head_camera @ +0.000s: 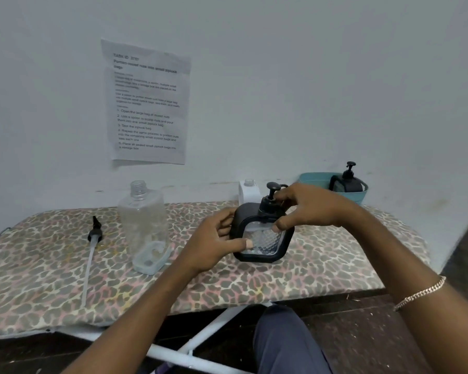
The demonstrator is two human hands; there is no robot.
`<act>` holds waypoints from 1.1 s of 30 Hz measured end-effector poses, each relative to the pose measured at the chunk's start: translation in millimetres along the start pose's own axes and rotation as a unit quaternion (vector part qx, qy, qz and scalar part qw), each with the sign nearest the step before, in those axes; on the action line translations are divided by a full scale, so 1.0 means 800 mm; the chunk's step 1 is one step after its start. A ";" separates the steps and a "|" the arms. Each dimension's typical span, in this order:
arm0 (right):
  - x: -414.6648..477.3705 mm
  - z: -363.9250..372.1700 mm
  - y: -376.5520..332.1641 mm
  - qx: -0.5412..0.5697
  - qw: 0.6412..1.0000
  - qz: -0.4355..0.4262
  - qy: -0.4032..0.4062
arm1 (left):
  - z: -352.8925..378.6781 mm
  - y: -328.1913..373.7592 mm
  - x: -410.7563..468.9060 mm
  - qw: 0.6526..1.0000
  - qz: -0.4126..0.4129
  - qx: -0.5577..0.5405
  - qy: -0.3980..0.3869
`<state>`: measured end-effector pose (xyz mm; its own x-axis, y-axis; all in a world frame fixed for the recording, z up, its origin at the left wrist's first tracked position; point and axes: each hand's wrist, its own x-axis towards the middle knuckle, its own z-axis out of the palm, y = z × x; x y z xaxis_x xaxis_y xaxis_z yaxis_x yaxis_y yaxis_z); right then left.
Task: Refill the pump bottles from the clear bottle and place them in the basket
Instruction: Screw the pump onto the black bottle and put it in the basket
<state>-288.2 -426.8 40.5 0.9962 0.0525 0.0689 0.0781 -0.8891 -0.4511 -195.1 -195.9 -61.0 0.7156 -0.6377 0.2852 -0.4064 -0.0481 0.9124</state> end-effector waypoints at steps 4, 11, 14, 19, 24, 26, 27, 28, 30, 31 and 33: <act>-0.002 -0.043 0.020 -0.009 0.999 0.014 0.037 | 0.013 0.022 0.053 0.999 0.022 0.023 -0.012; 0.010 -0.131 0.050 -0.012 0.989 0.067 0.128 | 0.043 0.073 0.160 0.997 0.059 0.048 0.033; 0.021 -0.162 0.065 -0.006 0.979 0.096 0.178 | 0.061 0.089 0.207 0.992 0.063 0.074 0.076; 0.043 -0.185 0.097 -0.043 0.953 0.146 0.262 | 0.096 0.098 0.270 0.989 0.048 0.069 0.119; 0.073 -0.172 0.147 -0.054 0.929 0.199 0.307 | 0.128 0.086 0.311 0.997 0.014 0.048 0.059; 0.085 -0.160 0.164 -0.066 0.925 0.211 0.309 | 0.138 0.078 0.323 0.999 0.000 0.046 0.029; 0.090 -0.153 0.173 -0.069 0.923 0.217 0.309 | 0.142 0.075 0.328 0.999 -0.005 0.049 0.016; 0.096 -0.147 0.181 -0.069 0.922 0.221 0.310 | 0.147 0.071 0.333 0.999 -0.012 0.051 0.005; 0.105 -0.134 0.194 -0.064 0.920 0.227 0.312 | 0.155 0.066 0.342 0.998 -0.027 0.054 -0.014; 0.108 -0.129 0.199 -0.062 0.920 0.229 0.312 | 0.158 0.064 0.346 0.998 -0.035 0.058 -0.021; 0.115 -0.119 0.208 -0.058 0.920 0.229 0.313 | 0.165 0.059 0.352 0.996 -0.048 0.072 -0.033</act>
<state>-186.8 -612.8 56.4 0.7034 -0.5799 0.4110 -0.3852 -0.7970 -0.4652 -87.8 -478.9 23.9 0.7178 -0.6740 0.1749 -0.4186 -0.2169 0.8819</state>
